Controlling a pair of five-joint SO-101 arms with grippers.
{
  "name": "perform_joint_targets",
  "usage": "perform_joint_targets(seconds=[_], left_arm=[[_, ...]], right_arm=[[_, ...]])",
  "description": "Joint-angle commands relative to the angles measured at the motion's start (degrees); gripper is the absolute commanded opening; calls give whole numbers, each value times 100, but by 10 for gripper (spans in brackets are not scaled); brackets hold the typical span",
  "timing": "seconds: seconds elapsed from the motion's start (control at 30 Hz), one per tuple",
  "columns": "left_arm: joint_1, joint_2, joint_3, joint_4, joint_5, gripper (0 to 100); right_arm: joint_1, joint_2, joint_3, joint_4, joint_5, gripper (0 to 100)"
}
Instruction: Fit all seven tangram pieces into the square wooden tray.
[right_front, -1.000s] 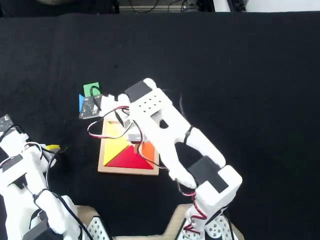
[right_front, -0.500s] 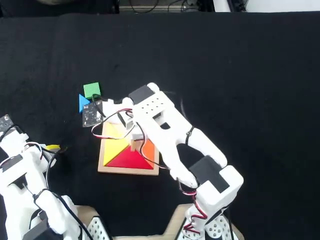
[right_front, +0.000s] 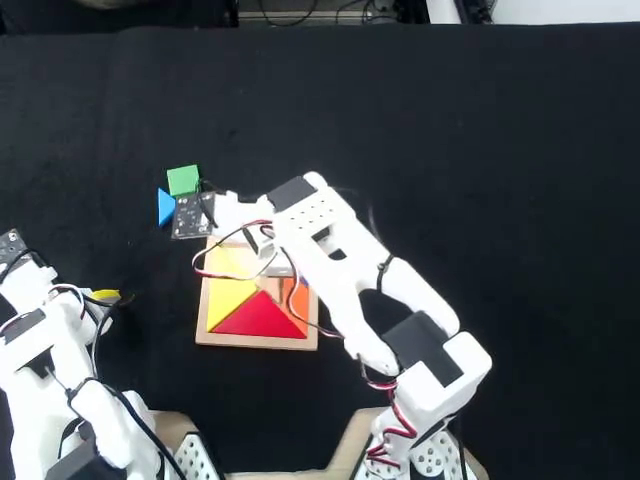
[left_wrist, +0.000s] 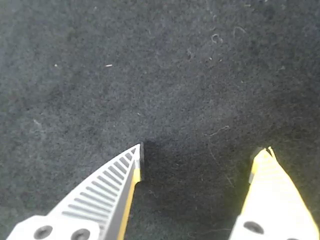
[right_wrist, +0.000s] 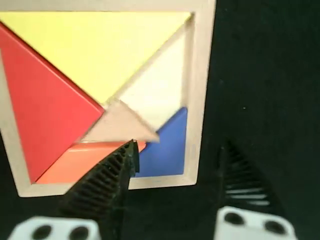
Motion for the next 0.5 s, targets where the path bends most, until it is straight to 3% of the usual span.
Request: perform_joint_targets(seconds=[0.0,0.23,0.47], left_arm=[[-4,-123,-48,-53,9,339],[-4,-123,-48,-53,9,339],[-4,-123,-48,-53,9,339]], right_arm=[[105,-259,-22,-53,70,217],[-70,-259,-57,-237,18,6],[-273,4,-48,-1090,-765,11]])
